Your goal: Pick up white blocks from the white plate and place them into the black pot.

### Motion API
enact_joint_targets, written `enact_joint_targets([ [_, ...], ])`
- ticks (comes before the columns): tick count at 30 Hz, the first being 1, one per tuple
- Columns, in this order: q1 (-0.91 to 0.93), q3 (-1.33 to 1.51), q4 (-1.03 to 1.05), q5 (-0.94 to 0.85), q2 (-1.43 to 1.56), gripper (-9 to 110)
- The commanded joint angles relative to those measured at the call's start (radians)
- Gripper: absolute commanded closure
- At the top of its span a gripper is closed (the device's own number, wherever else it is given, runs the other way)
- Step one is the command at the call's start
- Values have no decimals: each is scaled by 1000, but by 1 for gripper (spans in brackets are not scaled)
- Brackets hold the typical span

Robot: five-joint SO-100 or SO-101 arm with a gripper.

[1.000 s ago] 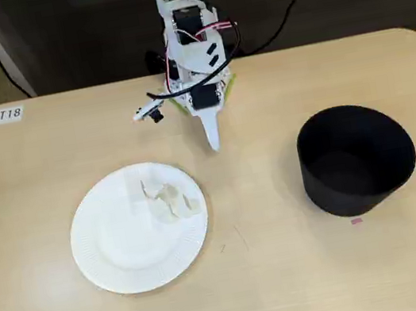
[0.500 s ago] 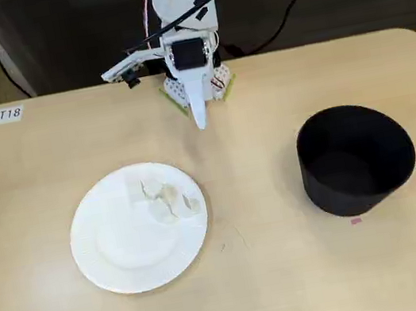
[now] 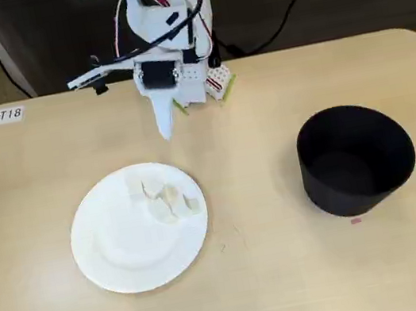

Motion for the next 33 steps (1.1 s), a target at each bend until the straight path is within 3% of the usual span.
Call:
enact_joint_targets([
  [1,86,-178,63,14,-118,104],
  [7,218,-451,213,-91,-380,104],
  [14,337,-428,259,-213,-443,104],
  [28,278,-344,259,-328,-641,104],
  [33,291,-347,256,-351,-652,80],
])
